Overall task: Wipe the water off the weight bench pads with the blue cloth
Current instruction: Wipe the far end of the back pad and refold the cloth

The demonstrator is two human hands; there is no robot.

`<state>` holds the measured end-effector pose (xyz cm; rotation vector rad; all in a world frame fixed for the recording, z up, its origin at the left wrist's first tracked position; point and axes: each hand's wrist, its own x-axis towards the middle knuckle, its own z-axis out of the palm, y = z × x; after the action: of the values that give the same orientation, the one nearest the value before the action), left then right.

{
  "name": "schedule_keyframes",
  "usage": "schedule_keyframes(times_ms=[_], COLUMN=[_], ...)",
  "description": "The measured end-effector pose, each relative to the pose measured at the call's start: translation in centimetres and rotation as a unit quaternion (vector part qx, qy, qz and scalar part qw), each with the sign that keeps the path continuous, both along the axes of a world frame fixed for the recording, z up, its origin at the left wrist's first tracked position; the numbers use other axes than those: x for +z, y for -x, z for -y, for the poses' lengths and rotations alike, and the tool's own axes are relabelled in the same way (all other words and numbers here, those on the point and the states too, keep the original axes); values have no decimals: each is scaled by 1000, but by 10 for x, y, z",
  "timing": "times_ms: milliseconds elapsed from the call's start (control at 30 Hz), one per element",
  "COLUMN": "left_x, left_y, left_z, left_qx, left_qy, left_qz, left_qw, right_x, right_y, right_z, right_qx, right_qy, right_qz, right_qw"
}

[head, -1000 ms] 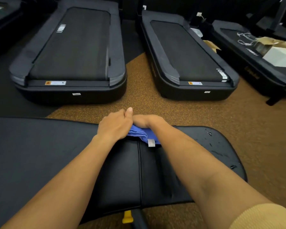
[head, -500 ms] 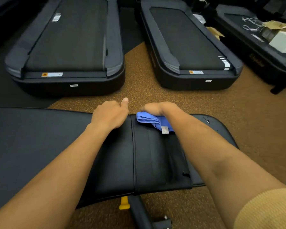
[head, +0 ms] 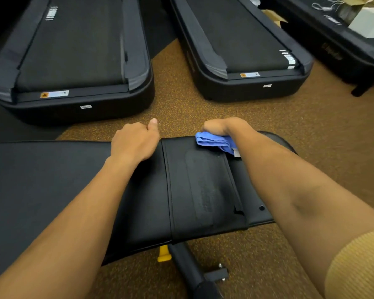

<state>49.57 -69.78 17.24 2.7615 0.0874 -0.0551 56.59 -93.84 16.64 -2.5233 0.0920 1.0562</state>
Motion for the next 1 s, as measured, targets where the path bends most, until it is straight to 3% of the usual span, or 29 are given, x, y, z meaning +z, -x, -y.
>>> schedule_keyframes(times_ms=[433, 600, 667, 800, 1000], left_x=[10, 10, 11, 18, 24], left_y=[8, 2, 7, 13, 13], left_z=[-9, -36, -46, -65, -89], left_qx=[14, -10, -13, -2, 1], left_qy=[60, 237, 272, 283, 279], left_qz=[-36, -96, -82, -42, -34], left_qw=[997, 967, 959, 958, 960], right_x=[9, 4, 2, -8, -25], right_y=[14, 26, 36, 58, 89], right_z=[-80, -108, -114, -134, -148], right_qx=[59, 61, 35, 9, 74], right_qy=[-21, 24, 33, 6, -10], right_qz=[83, 181, 238, 344, 378], right_qw=[995, 981, 970, 939, 923])
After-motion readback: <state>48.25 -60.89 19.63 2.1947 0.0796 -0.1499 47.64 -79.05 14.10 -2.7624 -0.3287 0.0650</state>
